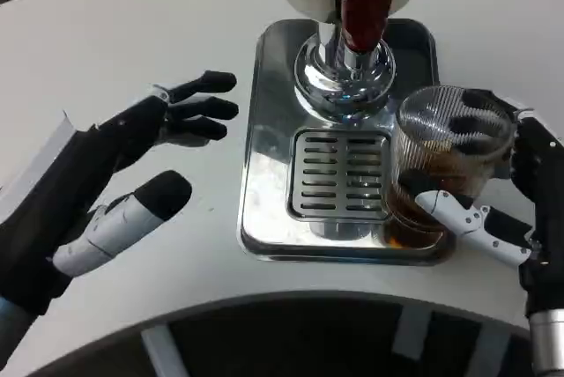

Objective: Grasp the cup under the faucet to collect the drink, then remove the cup.

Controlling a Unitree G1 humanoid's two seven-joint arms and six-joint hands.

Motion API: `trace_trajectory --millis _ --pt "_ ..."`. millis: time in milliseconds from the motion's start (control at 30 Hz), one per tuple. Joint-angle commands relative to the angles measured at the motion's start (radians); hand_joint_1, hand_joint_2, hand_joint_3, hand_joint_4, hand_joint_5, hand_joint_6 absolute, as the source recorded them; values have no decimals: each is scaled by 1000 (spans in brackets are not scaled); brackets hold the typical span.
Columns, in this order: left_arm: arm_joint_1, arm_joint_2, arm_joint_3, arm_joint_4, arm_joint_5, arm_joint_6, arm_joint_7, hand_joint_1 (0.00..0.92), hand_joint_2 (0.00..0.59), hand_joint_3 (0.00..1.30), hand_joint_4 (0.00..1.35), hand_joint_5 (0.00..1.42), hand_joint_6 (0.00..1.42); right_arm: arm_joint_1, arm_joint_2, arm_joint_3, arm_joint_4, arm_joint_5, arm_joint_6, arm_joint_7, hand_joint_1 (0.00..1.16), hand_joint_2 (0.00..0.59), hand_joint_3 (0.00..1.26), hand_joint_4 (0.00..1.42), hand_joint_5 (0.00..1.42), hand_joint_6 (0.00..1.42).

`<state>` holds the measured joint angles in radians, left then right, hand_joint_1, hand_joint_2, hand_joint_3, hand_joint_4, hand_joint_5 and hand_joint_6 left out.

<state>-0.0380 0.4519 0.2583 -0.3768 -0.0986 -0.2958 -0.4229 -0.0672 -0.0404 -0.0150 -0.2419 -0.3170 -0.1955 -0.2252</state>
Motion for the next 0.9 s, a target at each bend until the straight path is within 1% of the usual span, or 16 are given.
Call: trace_trajectory --millis 33,100,267,433,667,833,900 --pt "35 6 1 8 39 -29 15 0 77 260 294 343 331 35 7 1 -54 17 -18 5 1004 151 634 706 866 647" --pt "38 10 0 9 59 -31 17 0 78 257 294 321 297 48 7 1 -67 18 -22 8 1009 148 638 709 866 658" --pt "38 44 2 4 131 -34 12 0 78 226 225 242 209 99 -1 0 -120 33 -33 28 1013 147 646 731 884 681" --pt "47 56 1 -3 157 -26 15 0 79 211 198 215 188 140 -3 1 -173 49 -40 47 1015 143 674 757 912 742" --pt "64 59 1 -18 172 -21 16 0 79 210 196 212 182 154 4 18 -191 52 -40 59 1019 130 678 771 925 759" --pt "80 69 -1 -45 216 0 16 0 82 192 147 169 150 156 12 33 -215 54 -42 66 1019 129 685 794 933 788" --pt "85 74 0 -56 230 19 13 0 83 182 140 152 146 166 17 45 -234 56 -42 70 1019 129 698 806 950 805"
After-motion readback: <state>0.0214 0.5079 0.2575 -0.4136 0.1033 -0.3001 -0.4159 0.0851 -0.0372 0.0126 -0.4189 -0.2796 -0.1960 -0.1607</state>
